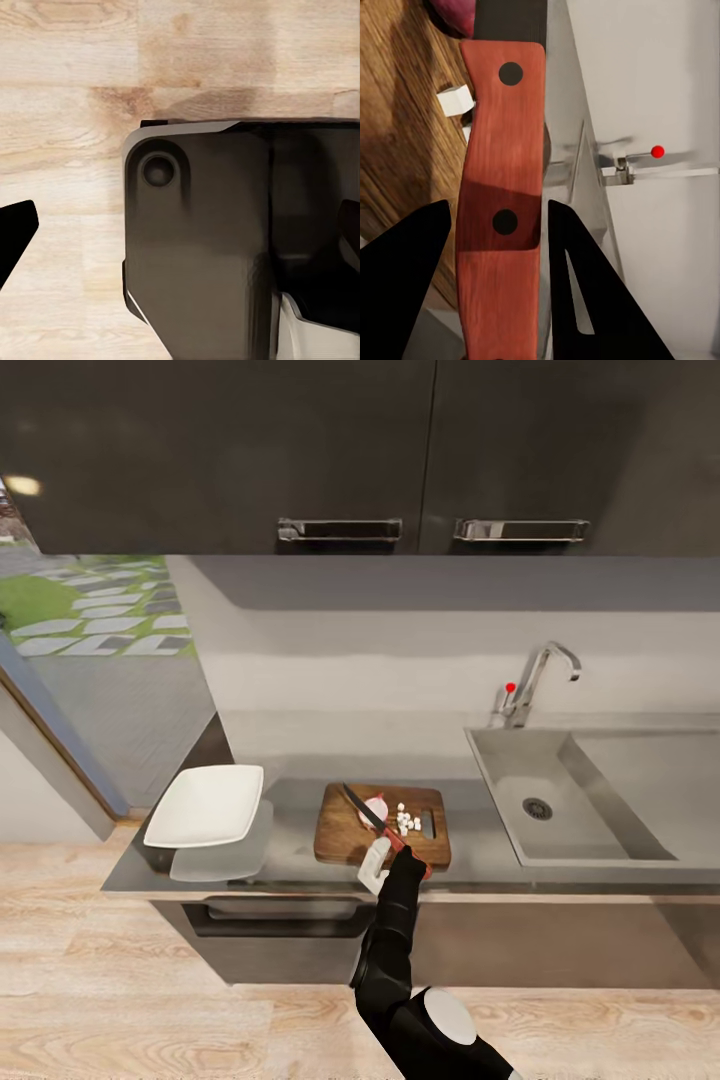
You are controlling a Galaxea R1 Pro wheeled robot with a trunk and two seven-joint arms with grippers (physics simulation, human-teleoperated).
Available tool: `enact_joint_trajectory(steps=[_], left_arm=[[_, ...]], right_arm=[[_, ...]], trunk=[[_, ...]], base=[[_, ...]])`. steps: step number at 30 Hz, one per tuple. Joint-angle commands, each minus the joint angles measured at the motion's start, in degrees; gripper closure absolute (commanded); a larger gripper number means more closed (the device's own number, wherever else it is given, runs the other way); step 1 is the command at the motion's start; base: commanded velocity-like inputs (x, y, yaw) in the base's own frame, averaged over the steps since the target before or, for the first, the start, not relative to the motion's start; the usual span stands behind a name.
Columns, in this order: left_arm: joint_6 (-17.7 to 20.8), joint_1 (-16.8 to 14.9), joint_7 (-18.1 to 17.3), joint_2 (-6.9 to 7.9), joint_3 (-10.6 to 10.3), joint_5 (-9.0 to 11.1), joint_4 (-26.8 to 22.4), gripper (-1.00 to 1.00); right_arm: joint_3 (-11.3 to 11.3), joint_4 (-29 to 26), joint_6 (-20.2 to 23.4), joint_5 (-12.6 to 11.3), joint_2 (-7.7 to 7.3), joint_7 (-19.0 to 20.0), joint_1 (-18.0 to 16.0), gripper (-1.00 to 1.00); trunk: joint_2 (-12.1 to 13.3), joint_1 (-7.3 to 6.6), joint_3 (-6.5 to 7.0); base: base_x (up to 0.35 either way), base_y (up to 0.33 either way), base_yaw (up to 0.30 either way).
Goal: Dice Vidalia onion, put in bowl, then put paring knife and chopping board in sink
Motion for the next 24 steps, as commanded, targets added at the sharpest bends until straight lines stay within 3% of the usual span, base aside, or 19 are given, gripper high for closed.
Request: enact_joint_trajectory(steps=[1, 17, 24], left_arm=[[-0.1, 0.0, 0.1, 0.02, -0.1, 0.1, -0.1, -1.00], [-0.1, 0.0, 0.1, 0.02, -0.1, 0.1, -0.1, -1.00], [-0.1, 0.0, 0.1, 0.02, -0.1, 0.1, -0.1, -1.00]], right_arm=[[0.1, 0.0, 0.3, -0.1, 0.00, -0.3, -0.1, 1.00], [0.1, 0.0, 0.3, -0.1, 0.00, -0.3, -0.1, 1.00], [0.1, 0.0, 0.3, 0.0, 0.00, -0.4, -0.1, 1.00]], trunk=[[-0.1, 0.03, -0.19], [-0.1, 0.03, -1.65], [-0.1, 0.03, -1.70]], base=[[0.000, 0.000, 0.000], [0.000, 0.000, 0.000], [0.000, 0.000, 0.000]])
